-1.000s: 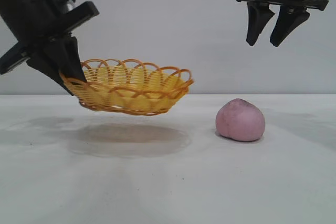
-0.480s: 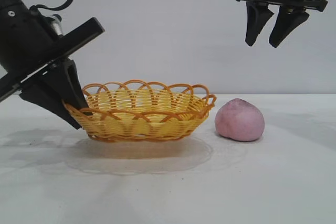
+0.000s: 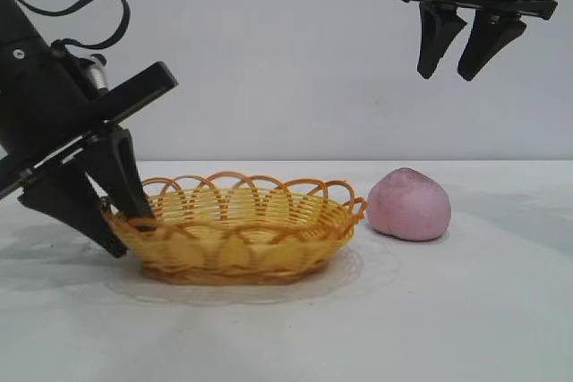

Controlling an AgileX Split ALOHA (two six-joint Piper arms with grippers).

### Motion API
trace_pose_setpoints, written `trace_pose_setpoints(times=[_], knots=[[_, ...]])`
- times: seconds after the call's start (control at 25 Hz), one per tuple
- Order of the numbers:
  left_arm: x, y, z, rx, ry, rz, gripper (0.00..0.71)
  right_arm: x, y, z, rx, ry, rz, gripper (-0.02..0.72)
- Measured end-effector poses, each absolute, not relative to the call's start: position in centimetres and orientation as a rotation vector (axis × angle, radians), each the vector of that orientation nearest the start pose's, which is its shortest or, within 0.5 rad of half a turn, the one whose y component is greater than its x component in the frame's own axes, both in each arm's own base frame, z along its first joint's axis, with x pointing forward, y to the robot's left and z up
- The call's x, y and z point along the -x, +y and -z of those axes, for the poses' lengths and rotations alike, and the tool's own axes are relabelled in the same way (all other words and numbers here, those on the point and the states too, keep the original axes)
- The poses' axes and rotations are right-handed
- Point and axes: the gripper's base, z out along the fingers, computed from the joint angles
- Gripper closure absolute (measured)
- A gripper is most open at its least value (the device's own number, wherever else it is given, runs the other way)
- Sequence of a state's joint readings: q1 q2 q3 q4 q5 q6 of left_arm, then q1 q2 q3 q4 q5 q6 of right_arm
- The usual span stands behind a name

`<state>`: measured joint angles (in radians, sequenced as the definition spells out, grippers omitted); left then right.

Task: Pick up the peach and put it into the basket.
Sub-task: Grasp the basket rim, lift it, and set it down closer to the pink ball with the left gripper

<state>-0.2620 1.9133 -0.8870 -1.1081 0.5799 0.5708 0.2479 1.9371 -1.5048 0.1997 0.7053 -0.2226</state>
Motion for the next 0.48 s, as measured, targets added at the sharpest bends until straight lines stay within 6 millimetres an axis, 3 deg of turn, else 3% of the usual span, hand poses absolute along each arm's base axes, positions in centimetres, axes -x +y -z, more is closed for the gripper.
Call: trace_pose_setpoints(times=[0.08,0.32,0.36,0.48], knots=[[-30.0,-12.8,-11.2,0.149,2.876,0.893,0.422,-41.0,11.6,-23.1,0.46,2.575,-0.231,0.325],[-29.8,-12.7,-11.2,0.092,2.896,0.884,0.435,-41.0,11.6,-23.1,0.462,2.575,-0.231,0.325],[-29.8,-12.7,-11.5,0.077,2.891,0.882,0.394,-41.0,11.6,-23.1,0.462,2.575,-0.231,0.325],[-29.7,-12.6,-13.2,0.045,2.841,0.89,0.41,-41.0,11.6,-23.1,0.462,2.575,-0.231,0.325]])
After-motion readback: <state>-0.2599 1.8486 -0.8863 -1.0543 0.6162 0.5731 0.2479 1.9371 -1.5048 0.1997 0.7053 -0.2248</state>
